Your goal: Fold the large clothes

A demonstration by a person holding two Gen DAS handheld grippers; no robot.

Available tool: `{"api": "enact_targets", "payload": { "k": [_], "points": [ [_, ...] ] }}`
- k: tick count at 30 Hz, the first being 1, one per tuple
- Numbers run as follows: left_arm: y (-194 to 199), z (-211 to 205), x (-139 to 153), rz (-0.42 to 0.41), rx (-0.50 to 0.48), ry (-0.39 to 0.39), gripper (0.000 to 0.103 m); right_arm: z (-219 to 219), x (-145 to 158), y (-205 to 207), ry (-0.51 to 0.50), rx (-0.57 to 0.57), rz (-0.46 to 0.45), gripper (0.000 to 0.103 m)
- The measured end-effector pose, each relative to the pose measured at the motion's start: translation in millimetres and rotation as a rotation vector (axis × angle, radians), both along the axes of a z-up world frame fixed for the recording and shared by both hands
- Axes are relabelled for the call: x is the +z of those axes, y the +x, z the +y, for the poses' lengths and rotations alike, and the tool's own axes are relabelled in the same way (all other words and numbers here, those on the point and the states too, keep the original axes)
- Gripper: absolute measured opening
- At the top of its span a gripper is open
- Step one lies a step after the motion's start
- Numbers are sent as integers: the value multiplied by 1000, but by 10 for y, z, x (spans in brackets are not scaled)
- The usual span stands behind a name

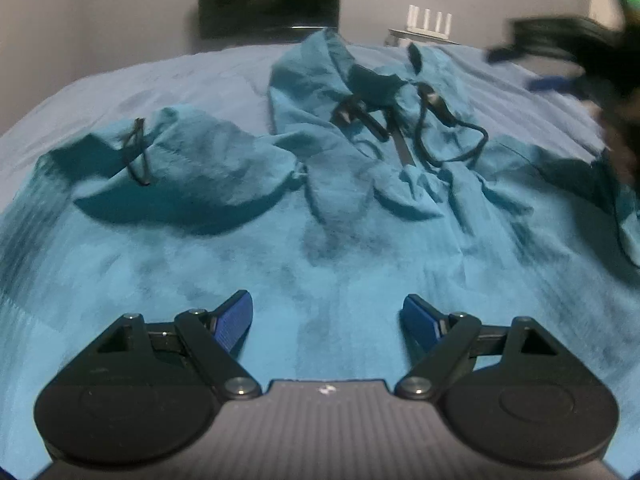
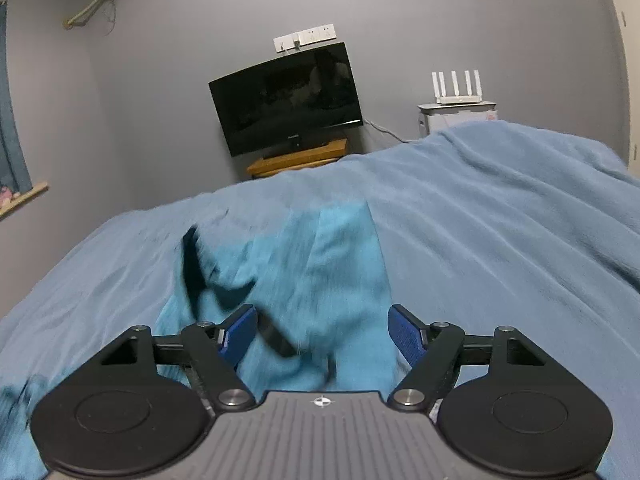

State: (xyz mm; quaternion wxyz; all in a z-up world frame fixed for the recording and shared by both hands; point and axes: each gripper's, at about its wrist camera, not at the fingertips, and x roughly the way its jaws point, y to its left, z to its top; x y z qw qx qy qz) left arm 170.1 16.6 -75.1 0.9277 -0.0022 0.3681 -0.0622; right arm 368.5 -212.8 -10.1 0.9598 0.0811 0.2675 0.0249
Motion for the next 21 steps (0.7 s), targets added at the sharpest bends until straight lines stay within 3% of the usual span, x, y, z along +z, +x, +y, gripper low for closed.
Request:
{"api": "enact_targets", "payload": {
  "k": [7,12,17,19,20,21],
  "points": [
    [94,79,-28,-51,17,-78,84,-81,-181,1064,-40,-14,19,74],
    [133,291,-1,-144,113,-163,84,-220,-398,1600,35,-42,45,87],
    [166,433,-37,-140,147,-227,84,-376,-660,1955,142,-33,123,89],
    [176,432,-44,-139,143,-224,84,-399,-744,2024,176,-7,157,73],
    [176,429,-48,-138,142,-223,84,-406,-768,2035,207,21,164,53],
    [175,426,-48,-138,142,-221,84,-385,-767,2028,206,34,159,41]
  ]
}}
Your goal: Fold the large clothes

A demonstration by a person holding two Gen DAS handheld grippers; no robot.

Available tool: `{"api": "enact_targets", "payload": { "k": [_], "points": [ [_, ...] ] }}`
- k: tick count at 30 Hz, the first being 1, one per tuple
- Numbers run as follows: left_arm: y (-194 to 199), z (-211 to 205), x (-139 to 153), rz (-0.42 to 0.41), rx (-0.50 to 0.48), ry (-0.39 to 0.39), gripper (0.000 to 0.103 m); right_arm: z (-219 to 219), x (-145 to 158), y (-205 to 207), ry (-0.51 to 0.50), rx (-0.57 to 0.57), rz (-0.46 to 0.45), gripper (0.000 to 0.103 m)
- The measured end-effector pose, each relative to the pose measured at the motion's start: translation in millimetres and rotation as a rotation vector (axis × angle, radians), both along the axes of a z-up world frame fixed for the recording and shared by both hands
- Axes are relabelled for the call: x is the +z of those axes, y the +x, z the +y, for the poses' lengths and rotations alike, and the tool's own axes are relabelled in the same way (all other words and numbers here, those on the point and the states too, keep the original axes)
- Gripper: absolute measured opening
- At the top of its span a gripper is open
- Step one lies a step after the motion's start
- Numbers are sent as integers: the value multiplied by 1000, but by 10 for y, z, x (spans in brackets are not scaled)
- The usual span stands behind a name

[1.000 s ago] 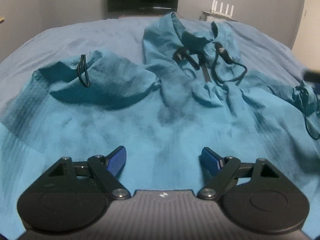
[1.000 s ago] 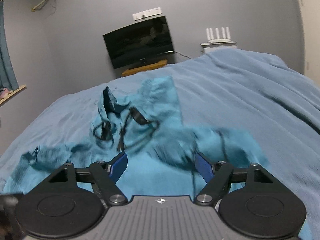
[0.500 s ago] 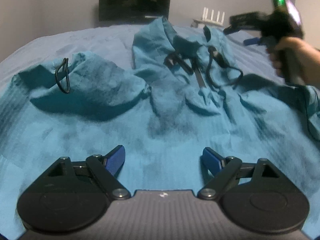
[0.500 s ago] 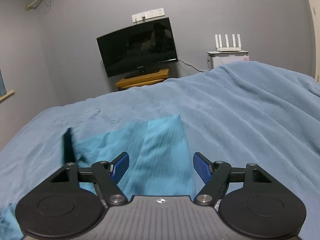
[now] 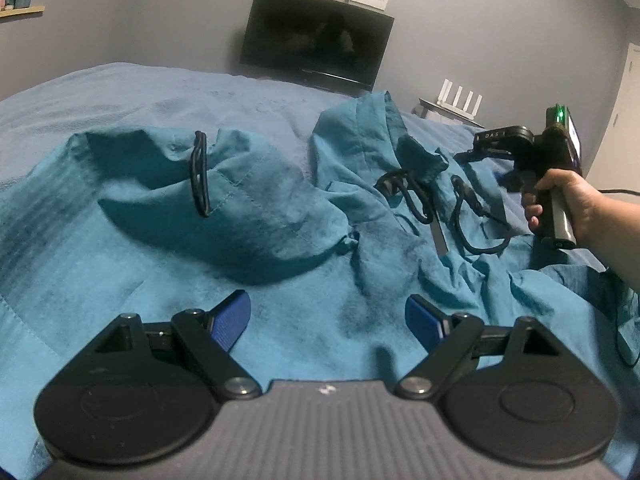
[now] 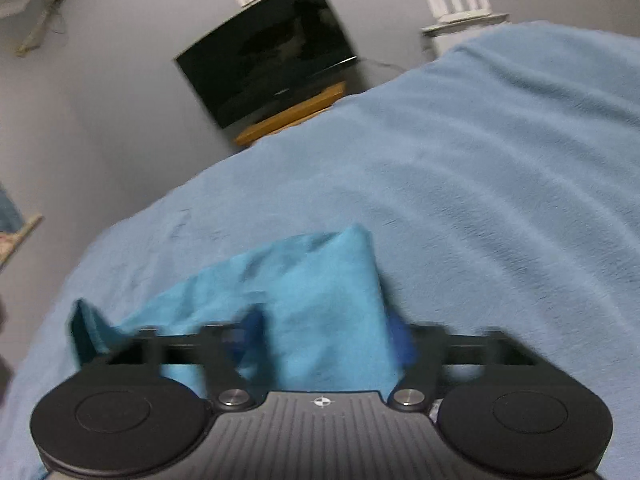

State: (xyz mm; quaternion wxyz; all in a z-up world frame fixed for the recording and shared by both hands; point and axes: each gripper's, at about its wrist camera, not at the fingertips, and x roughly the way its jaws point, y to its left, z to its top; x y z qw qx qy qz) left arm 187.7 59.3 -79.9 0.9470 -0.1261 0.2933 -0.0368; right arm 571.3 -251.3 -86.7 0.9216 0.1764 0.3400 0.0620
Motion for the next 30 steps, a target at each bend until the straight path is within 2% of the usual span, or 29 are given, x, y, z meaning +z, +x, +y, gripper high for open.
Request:
{"api": "enact_targets", "payload": {
  "k": [1,2,5,9,13,18,21,25,28,30],
  "points": [
    [5,0,0,0,0,0,84,54,17,-28,-34,5,-16,33],
    [16,-2,12,1,0,-1,84,115,38,-73,-71,27,-40,19],
    [-18,14,28,3,0,-10,84,191,176,-263,-97,41,-126,11],
    [-27,38,48,3,5,-23,84,215,490,-620,-97,62,-240,10],
    [-65,95,119,-21,40,-35,84,261,827,-1203,-120,110,-346,10],
    [-215,246,402,-150,111,-72,84,348,1060,-2090,-157,160,-445,10],
    [-314,348,571,-222,145,-97,84,389,1091,-2581,-189,171,-463,10],
    [-416,506,747,-286,196,-129,84,422,979,-3205,-231,190,-433,10],
    [-450,636,862,-299,234,-162,84,436,809,-3611,-269,212,-363,10],
    [-496,731,932,-305,259,-192,84,421,650,-3786,-273,215,-274,18]
  ]
}}
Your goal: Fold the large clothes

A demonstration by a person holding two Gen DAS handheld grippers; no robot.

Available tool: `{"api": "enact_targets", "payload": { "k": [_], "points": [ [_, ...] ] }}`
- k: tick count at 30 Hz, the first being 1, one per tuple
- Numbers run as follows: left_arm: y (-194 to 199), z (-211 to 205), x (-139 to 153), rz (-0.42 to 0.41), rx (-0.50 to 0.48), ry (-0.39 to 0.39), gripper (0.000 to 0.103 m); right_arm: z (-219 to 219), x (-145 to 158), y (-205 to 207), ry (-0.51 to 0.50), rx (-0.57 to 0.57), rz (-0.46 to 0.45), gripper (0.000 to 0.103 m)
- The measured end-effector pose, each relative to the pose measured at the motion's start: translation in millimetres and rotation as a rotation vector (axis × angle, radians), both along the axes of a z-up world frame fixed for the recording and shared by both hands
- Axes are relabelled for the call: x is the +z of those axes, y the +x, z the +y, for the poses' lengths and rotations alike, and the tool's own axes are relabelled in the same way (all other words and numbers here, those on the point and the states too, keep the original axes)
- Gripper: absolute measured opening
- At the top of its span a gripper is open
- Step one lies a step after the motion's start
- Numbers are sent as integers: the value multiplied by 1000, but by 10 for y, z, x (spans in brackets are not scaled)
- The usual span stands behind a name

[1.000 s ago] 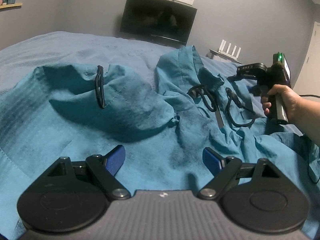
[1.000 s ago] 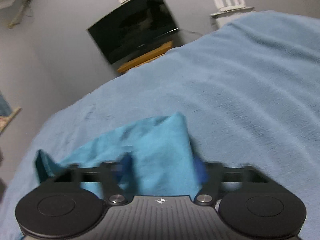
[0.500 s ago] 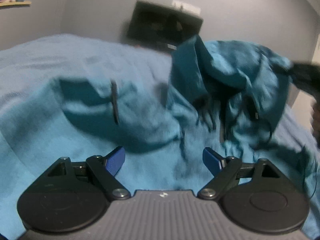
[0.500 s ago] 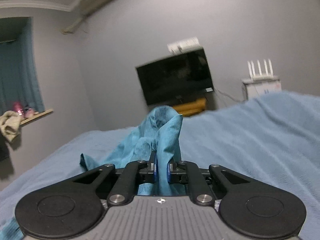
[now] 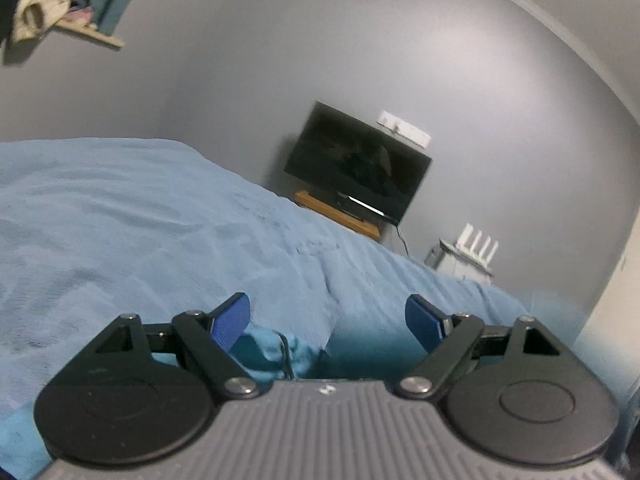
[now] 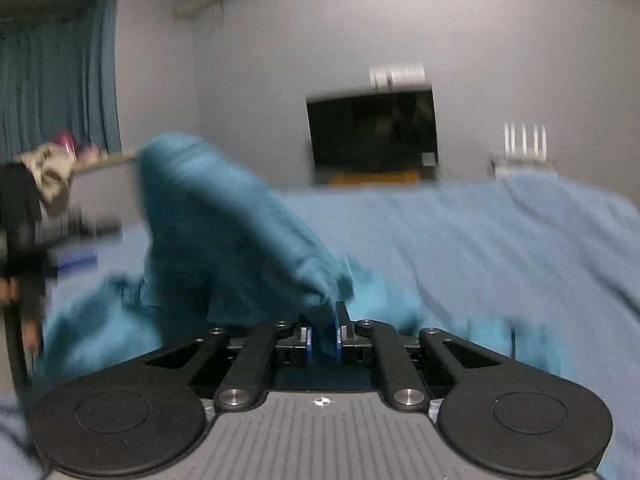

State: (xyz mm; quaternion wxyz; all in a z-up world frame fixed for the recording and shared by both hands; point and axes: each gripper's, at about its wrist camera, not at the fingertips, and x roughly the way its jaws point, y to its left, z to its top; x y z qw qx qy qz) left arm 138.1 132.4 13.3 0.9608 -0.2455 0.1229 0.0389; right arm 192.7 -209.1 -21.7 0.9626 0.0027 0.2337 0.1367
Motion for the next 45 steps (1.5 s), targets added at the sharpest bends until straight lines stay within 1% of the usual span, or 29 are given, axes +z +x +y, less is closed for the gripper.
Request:
{"api": "enact_targets", "payload": {
  "k": [1,2,3,4,5,6,8,9,11,12,14,16,19,21,23,26,28,29,30,33,34,35,36,38,40,42,45],
  "points": [
    [-9,39,28,0,6,-13,84,-32,-65,-54,-2,-6,45,21],
    [-26,78,50,2,8,-20,84,-62,-90,-134,-5,-16,70,25],
    [-22,99,71,6,4,-25,84,-104,-99,-183,2,-31,81,26],
    [-12,100,87,11,-4,-26,84,-140,-79,-233,15,-40,93,31],
    [-17,105,100,19,-16,-27,84,-166,-35,-271,29,-42,96,45],
    [-33,90,116,32,-35,-26,84,-185,7,-241,40,-39,81,53],
    [24,28,103,62,-97,-27,84,-148,156,-305,48,-16,29,55],
    [51,-25,95,72,-133,-22,84,-83,218,-298,52,-3,10,59],
    [80,-148,69,84,-202,13,84,-16,307,-298,50,1,-9,63],
    [88,-213,55,90,-234,38,84,35,340,-276,44,-1,-10,63],
    [130,-374,3,129,-309,100,84,178,391,-164,16,2,6,63],
    [208,-522,-61,216,-386,185,84,365,338,-90,-17,22,33,63],
    [294,-682,-187,361,-455,297,84,621,135,-67,-88,72,79,63],
    [344,-713,-293,441,-502,309,82,741,-33,8,-142,79,125,62],
    [381,-749,-401,510,-543,292,79,759,-196,79,-196,70,176,60],
    [407,-846,-586,577,-565,295,78,724,-362,139,-296,25,212,61],
    [458,-859,-737,616,-590,251,78,634,-454,238,-303,-12,238,64],
    [478,-853,-792,620,-590,244,78,572,-482,265,-276,-33,254,67],
    [480,-846,-813,616,-592,247,78,501,-479,289,-229,-51,269,67],
    [480,-790,-769,618,-595,222,78,291,-405,284,-80,-80,280,70],
    [489,-769,-742,618,-592,213,78,242,-371,258,-52,-87,281,72],
    [501,-737,-701,617,-588,205,78,190,-367,262,-33,-95,284,76],
    [519,-706,-729,619,-588,199,78,111,-365,256,-14,-105,292,80],
    [543,-692,-756,627,-589,192,78,-18,-401,298,54,-133,330,80],
    [542,-743,-772,628,-588,212,78,-135,-464,306,123,-153,366,81],
    [539,-777,-785,625,-589,240,78,-165,-520,342,167,-150,385,81],
    [538,-760,-763,625,-582,240,78,-221,-594,397,295,-113,433,81]
  ]
}}
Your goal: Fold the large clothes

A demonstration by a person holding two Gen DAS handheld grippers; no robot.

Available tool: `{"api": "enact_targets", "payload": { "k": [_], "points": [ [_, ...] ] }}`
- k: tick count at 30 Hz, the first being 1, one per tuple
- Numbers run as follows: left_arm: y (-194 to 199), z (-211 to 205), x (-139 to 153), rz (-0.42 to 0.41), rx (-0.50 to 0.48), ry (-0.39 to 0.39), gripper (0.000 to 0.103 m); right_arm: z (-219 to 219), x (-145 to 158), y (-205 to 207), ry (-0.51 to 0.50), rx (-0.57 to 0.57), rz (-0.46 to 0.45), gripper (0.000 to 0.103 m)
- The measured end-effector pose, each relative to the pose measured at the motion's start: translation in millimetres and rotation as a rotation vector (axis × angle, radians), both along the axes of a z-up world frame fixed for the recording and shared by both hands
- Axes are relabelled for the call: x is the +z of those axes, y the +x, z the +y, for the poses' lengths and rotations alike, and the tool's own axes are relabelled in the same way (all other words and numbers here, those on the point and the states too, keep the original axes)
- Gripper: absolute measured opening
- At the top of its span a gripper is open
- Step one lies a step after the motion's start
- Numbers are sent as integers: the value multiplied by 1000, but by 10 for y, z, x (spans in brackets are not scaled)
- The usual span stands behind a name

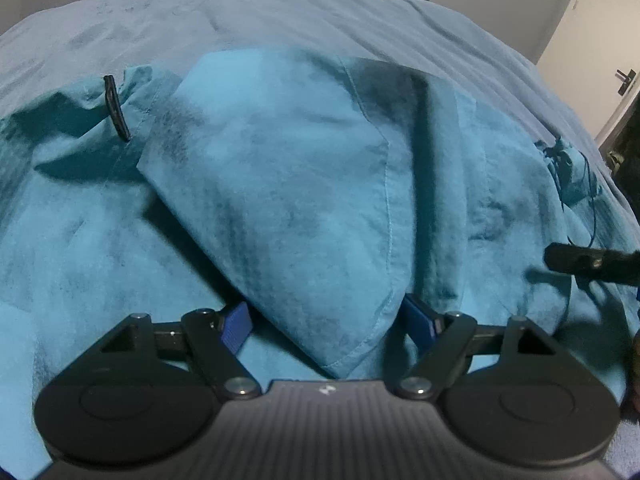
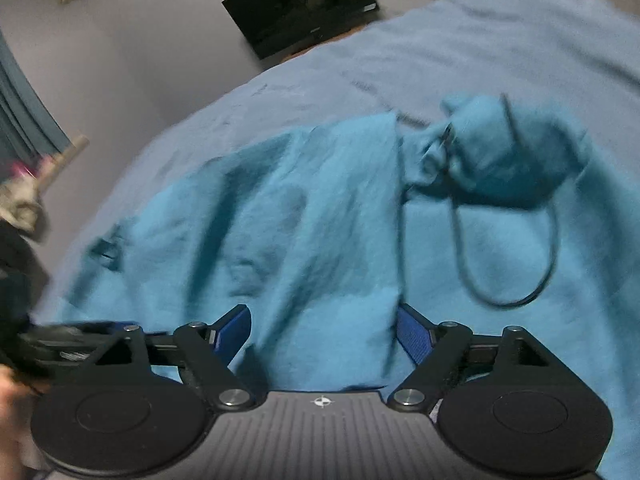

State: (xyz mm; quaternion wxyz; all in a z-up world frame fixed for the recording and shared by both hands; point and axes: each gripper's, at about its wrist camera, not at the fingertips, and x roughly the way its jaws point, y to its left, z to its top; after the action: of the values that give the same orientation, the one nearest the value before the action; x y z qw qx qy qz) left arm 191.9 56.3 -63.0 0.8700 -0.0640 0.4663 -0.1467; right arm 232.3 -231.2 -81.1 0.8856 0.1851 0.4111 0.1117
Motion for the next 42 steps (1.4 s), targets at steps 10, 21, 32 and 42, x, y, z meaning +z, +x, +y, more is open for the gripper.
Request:
{"api": "enact_targets", "payload": {
  "k": [10,21,32,42],
  "points": [
    [-56,15,213,-26,12,-49,79,-89,146,-97,-54,-62,-78,9],
    [-287,-27,733,-215,80,62,80,179,116,-79,-312,24,-116,23],
    [-477,68,964,-424,73,-36,80,220,236,-144,-442,-73,-211,38],
    [-215,-243,157,-273,-71,95,73,688,261,-408,-500,95,-414,52]
  ]
}}
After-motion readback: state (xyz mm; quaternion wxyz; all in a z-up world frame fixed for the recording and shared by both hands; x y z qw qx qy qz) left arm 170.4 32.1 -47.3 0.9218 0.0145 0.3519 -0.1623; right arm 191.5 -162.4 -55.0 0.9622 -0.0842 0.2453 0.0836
